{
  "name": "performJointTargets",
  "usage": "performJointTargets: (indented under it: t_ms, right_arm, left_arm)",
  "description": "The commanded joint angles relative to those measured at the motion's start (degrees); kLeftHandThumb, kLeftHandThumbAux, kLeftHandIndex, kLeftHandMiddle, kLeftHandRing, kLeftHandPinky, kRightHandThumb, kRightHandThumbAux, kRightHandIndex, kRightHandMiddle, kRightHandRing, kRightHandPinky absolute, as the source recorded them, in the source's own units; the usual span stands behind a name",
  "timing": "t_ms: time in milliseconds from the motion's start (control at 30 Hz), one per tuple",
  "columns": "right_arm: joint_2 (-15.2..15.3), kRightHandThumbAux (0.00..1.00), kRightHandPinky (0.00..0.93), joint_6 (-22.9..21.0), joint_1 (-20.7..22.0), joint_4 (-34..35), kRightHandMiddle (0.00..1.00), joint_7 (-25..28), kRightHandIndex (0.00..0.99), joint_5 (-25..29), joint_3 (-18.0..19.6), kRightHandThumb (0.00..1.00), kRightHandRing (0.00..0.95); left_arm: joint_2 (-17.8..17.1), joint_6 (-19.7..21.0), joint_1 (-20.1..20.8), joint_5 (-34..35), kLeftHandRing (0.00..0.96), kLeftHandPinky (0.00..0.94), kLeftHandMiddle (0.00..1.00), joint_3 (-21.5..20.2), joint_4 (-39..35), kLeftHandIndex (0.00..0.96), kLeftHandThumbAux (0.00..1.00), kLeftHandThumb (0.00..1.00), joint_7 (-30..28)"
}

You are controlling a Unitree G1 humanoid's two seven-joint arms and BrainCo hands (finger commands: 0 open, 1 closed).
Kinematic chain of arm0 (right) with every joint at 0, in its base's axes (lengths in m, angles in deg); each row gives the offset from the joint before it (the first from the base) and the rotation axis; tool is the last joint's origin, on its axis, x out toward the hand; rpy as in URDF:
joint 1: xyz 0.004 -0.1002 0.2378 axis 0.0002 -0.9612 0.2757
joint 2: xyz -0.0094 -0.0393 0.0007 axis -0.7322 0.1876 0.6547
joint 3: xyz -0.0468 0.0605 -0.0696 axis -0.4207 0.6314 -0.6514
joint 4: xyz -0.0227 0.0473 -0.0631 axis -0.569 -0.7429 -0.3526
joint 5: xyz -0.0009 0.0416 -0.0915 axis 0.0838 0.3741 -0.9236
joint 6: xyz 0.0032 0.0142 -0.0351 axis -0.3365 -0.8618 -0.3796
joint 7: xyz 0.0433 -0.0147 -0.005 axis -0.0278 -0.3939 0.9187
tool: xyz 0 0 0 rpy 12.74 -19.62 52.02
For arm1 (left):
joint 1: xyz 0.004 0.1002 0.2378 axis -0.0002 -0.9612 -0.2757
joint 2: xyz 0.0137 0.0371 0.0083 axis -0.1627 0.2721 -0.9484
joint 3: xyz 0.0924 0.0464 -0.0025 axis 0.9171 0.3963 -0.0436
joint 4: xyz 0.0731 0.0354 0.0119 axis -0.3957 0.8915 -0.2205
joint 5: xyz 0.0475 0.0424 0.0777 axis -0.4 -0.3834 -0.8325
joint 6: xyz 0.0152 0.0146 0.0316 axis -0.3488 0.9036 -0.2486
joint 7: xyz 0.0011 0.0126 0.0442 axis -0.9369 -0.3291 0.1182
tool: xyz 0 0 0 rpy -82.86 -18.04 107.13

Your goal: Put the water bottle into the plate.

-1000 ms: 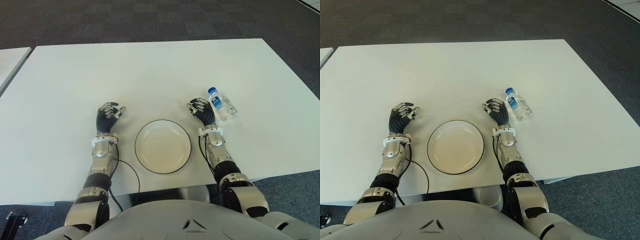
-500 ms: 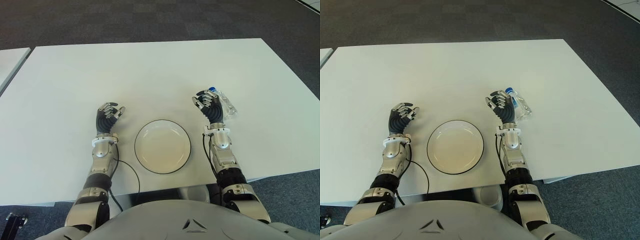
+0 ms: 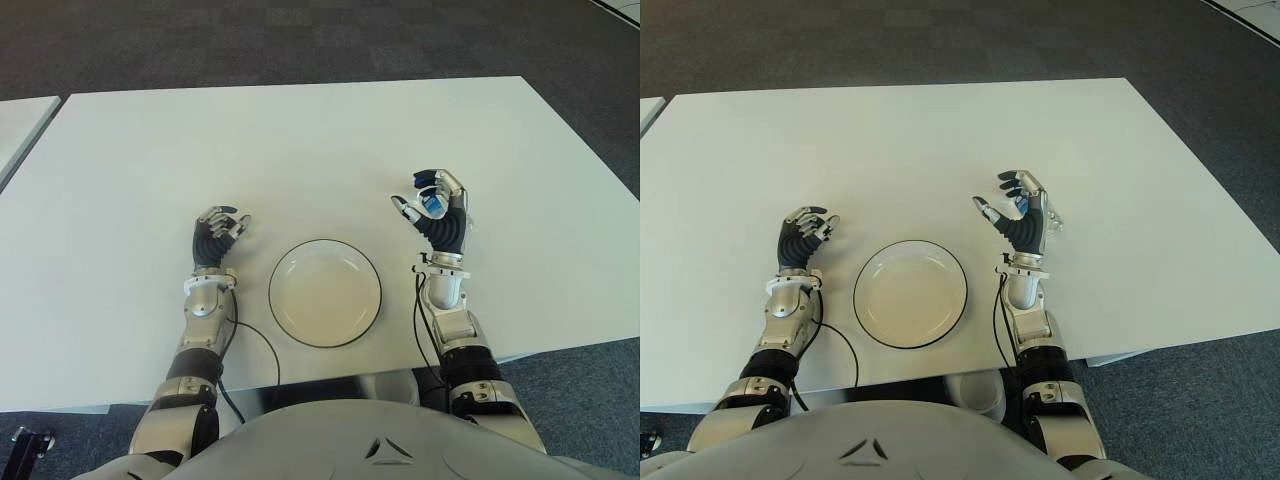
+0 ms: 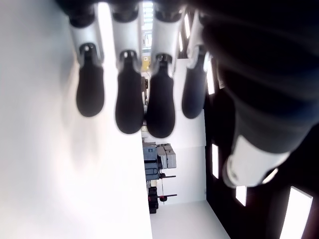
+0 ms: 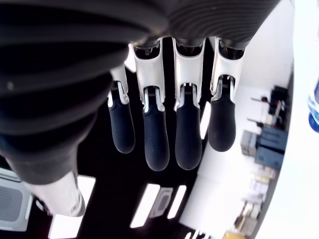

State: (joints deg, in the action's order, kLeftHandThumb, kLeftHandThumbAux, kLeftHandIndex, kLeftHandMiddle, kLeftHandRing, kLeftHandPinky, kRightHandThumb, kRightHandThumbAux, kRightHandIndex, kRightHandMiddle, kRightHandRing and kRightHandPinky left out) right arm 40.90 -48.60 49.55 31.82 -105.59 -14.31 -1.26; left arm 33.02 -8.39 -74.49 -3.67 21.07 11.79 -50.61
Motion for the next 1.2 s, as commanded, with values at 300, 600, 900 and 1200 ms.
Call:
performJointTargets:
  t_ms: [300, 600, 900, 1200]
  right_arm:
    - [2.86, 0.529, 0.026, -13.8, 0.32, 3.55, 0.017, -10.68, 0.01, -11.39, -0.44, 0.416, 0.019]
    - [5.11, 0.376, 0.0, -22.56, 8.11, -3.93, 0.0, -8.46, 0.0, -9.81, -0.95, 0.464, 0.0]
    - [5.68, 0.268, 0.0, -35.78, 10.15, -5.06, 0.0, -4.19, 0.0, -11.19, -3.46, 0.567, 0.0]
    - [7.24, 0.211, 0.0, -42.64, 13.04, -8.32, 0.0, -0.17, 0.0, -10.45, -6.22, 0.587, 0.0]
  left_arm:
    - [0.18, 2.76, -1.5, -1.09, 0.608, 0.584, 0.627, 1.16, -0.36, 0.434, 0.716, 0.707, -0.07]
    - [0.4, 3.52, -1.97, -0.85, 0.587, 0.557, 0.606, 1.57, -1.49, 0.433, 0.716, 0.707, 0.02]
    - [0.22, 3.76, -2.89, -1.4, 0.57, 0.553, 0.592, 2.21, -2.94, 0.432, 0.716, 0.704, 0.51]
    - [-0.2, 3.92, -3.39, -2.95, 0.61, 0.594, 0.615, 2.51, -3.8, 0.433, 0.717, 0.707, 1.52]
